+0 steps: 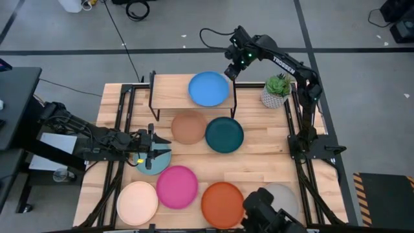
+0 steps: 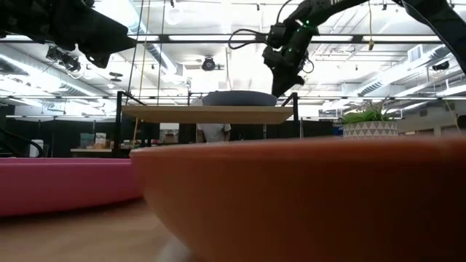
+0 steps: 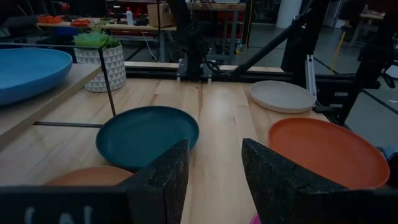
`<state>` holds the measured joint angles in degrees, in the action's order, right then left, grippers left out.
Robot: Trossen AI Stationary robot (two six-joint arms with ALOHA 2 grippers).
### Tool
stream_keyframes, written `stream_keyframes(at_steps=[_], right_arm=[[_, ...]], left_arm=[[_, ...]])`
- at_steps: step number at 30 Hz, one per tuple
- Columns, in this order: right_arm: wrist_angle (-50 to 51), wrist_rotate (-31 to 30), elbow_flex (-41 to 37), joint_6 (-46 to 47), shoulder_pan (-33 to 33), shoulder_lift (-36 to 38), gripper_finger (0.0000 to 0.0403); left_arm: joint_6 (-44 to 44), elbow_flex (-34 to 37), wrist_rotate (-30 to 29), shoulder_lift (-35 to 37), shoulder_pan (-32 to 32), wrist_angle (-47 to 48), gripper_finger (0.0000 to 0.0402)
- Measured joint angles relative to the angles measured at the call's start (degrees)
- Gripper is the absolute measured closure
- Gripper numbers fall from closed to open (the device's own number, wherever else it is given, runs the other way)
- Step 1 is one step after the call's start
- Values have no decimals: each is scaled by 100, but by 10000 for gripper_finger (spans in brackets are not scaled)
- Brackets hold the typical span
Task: Place and stack plates onto a shelf
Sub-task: Stack the green plate on top of the blue plate on the shelf
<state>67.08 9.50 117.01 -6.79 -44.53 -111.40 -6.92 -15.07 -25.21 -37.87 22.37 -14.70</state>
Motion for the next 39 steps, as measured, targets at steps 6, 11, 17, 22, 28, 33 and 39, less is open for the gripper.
stream_keyframes(at_steps=[6, 11, 17, 22, 28, 33, 39], right_arm=[[396, -204, 165, -145, 304, 429, 297], [316, -255, -535, -237, 1022, 1011, 297], [-703, -960, -2366, -64, 2207, 1948, 297], [-2139, -1013, -4103, 65, 3214, 2697, 297], [-3449, -1226, -5589, 83, 4275, 2872, 297], [-3394, -1741, -5792, 283, 4847, 2410, 288], [-3387, -1767, -5792, 185, 5244, 1808, 237]], left_arm=[[-40, 0, 0, 0, 0, -1, 244], [-153, 2, 0, 0, 0, 7, 244], [-155, 2, 0, 0, 0, 4, 244], [-297, 2, 0, 0, -2, -7, 244], [-294, 7, 0, 0, -1, -185, 244], [-244, 7, -2, 0, 0, -399, 244], [-234, 7, -2, 0, -1, -511, 244]])
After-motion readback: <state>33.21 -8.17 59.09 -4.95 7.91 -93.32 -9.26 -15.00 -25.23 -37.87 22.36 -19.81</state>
